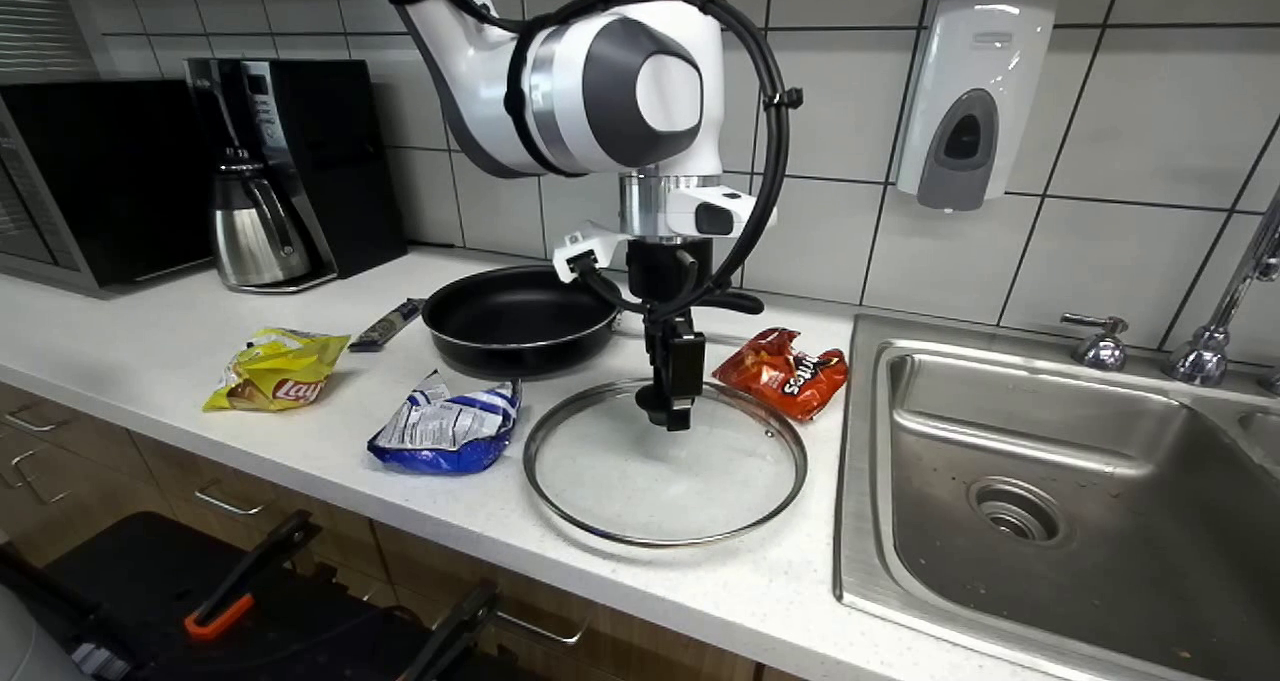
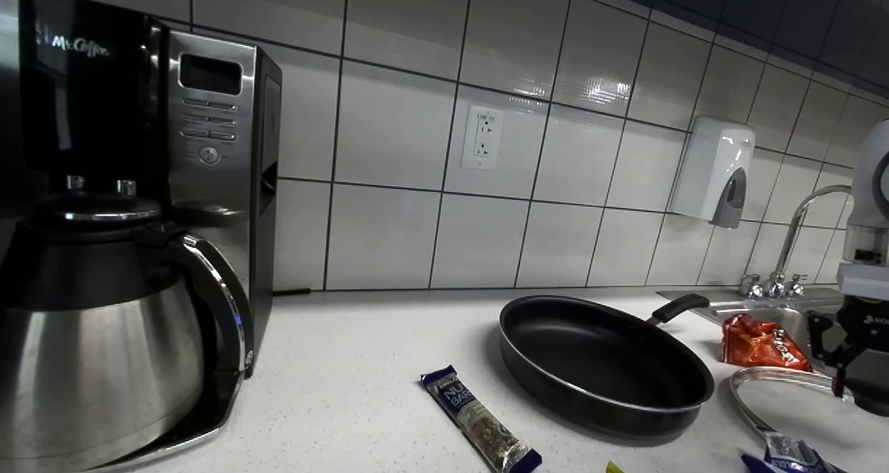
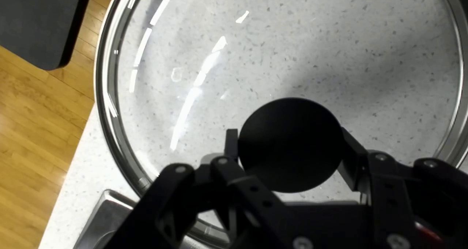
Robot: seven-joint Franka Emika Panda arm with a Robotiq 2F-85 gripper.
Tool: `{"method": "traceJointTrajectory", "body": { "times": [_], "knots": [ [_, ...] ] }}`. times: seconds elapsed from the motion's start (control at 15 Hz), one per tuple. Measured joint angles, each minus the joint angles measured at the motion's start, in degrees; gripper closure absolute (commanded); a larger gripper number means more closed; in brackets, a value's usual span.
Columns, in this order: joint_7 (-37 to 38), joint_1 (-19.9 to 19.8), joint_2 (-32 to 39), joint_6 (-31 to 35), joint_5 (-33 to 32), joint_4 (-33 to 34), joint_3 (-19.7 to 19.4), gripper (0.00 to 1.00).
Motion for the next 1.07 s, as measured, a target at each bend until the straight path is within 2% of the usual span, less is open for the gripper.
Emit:
{"method": "traceJointTrajectory", "body": {
  "times": [0.87, 0.93, 1.0, 1.07],
  "knots": [
    [-0.06, 0.0, 1.54, 1.73, 5.82, -0.1, -0.49, 0.61],
    [-0.07, 0.0, 1.54, 1.76, 6.21, -0.1, -0.65, 0.44],
    [-0.07, 0.0, 1.55, 1.77, 6.55, -0.1, -0.79, 0.11],
    [-0.07, 0.0, 1.55, 1.77, 6.7, -0.1, -0.89, 0.1]
  ]
}}
